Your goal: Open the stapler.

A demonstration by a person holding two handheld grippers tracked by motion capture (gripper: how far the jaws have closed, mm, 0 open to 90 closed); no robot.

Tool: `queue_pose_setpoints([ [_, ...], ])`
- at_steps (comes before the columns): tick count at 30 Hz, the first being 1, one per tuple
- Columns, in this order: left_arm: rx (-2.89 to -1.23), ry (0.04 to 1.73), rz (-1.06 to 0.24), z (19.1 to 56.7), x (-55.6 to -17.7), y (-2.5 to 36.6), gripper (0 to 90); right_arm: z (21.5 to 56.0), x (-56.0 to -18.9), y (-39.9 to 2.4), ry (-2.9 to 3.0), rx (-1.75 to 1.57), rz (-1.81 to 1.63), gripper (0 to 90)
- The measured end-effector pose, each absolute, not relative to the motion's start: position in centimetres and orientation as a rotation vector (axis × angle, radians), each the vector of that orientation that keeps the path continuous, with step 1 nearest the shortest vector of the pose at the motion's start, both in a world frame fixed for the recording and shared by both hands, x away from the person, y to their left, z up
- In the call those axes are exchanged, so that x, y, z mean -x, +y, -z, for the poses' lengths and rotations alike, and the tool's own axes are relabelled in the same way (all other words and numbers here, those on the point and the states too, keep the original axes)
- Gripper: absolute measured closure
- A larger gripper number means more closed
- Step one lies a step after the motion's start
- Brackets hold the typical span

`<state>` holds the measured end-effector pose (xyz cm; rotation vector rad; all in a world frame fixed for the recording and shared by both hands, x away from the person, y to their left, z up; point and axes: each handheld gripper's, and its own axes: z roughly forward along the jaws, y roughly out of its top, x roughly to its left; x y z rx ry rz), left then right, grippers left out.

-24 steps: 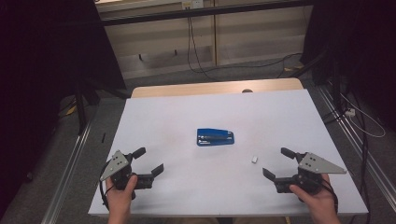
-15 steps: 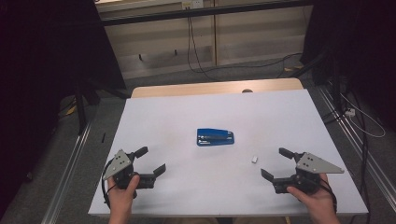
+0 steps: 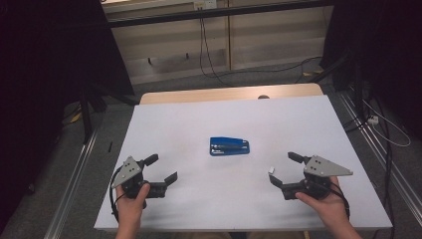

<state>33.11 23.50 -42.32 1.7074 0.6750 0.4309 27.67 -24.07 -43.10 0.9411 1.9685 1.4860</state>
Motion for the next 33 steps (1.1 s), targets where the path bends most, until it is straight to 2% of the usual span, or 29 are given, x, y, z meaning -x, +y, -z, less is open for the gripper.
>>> queue_pose_setpoints([
  [20,-1.736,0.674,-0.405,42.3,-34.3,22.0,3.1,42.9,-31.2,-20.4,2.072,-0.937,-1.509,10.7],
  [33,-1.741,0.673,-0.392,42.1,-35.5,21.0,3.3,42.7,-33.5,-17.6,2.108,-0.919,-1.533,11.2],
])
